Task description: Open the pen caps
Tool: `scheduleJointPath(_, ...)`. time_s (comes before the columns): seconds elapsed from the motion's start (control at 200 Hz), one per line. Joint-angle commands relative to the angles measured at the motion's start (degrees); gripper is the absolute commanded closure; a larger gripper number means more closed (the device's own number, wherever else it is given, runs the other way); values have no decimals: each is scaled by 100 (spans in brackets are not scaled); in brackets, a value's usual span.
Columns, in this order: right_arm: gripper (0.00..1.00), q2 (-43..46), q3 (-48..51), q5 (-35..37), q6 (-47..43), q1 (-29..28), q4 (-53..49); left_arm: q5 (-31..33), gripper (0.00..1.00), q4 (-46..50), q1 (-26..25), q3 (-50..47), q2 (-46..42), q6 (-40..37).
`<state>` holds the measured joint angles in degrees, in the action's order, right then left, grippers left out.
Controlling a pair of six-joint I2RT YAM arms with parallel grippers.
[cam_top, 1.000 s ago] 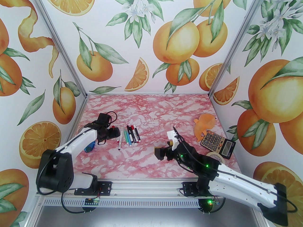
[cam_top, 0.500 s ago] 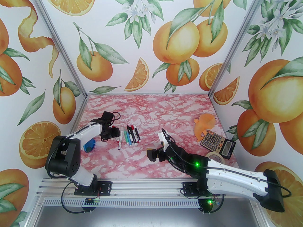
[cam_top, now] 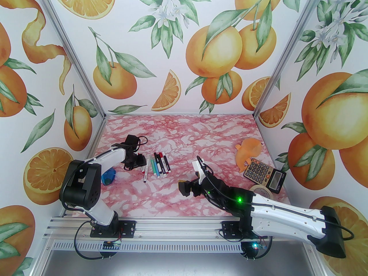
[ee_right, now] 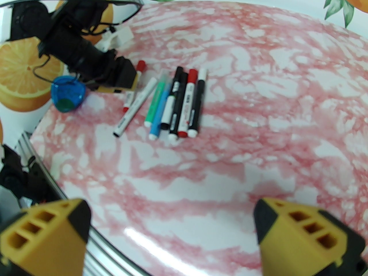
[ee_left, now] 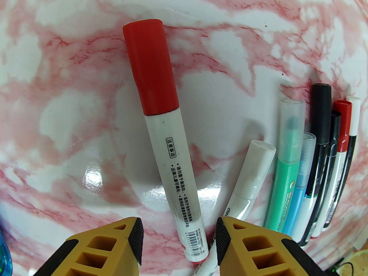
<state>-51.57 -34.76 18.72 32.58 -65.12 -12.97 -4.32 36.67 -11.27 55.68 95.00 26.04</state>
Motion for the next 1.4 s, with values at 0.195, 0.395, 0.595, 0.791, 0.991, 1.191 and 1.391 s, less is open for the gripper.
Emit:
scheduleJointPath(0.195,0,165,98,169,61,-35,146,430,63,121,9,121,159,-58)
scheduleJointPath(0.395,0,147,110,194,156,-36,185,445,67,143,4,74,234,-131)
scheduleJointPath(0.595,0,132,132,53,242,-37,260,519,69,292,6,144,226,-268)
scheduleJointPath(0.791,0,121,97,26,246,-31,279,465,71,433,11,202,255,-470)
scheduleJointPath(0.991,0,94,110,-31,292,-27,365,432,71,501,10,272,399,-592)
scheduleJointPath(1.191,0,68,116,-64,302,-36,419,444,76,507,-7,294,440,-559)
scheduleJointPath(1.391,0,51,134,-63,311,-35,426,559,79,479,0,277,534,-533)
